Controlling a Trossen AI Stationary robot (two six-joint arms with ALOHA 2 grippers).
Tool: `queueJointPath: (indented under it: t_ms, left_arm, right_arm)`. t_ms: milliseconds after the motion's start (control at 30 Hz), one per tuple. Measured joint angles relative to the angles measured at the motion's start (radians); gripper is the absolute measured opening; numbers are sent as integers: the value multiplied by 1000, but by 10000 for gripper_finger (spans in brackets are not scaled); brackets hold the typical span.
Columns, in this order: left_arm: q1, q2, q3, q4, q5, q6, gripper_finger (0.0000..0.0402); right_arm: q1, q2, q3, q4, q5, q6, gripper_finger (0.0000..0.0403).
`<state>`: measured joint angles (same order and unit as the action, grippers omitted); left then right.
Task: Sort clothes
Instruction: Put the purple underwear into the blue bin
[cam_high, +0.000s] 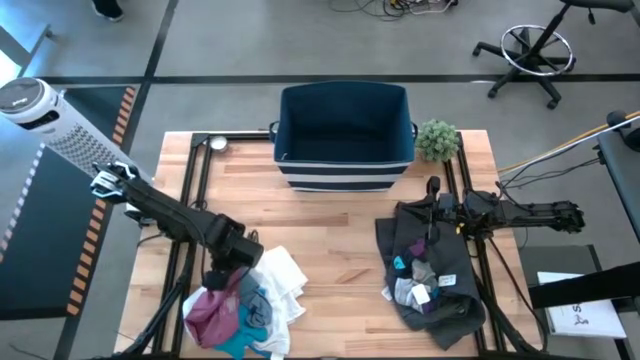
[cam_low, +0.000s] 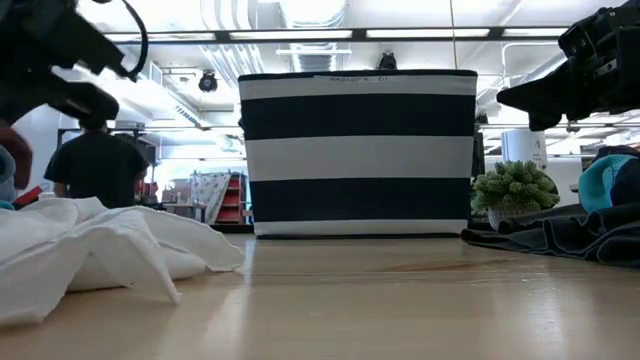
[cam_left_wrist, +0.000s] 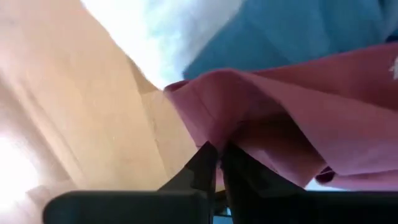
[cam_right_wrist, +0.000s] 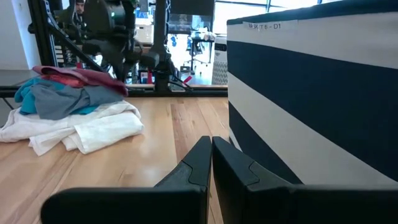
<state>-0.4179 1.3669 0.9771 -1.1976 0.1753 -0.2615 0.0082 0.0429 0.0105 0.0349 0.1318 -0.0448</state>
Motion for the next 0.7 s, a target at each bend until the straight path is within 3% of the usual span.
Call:
queueJointPath:
  t_ms: [133, 367, 533, 700]
  left_arm:
    - [0, -69, 68, 1, -103, -75, 3]
    - [0, -168, 243, 26, -443, -102, 1]
    - [-1, -234, 337, 149, -734, 40, 1]
    - [33, -287, 368, 432, -814, 268, 0]
  right_arm:
    - [0, 0, 0, 0, 0, 0, 0]
    - [0, 0, 0, 0, 0, 0, 0]
    - [0, 0, 0, 0, 0, 0, 0]
    - [0, 0, 0, 0, 0, 0, 0]
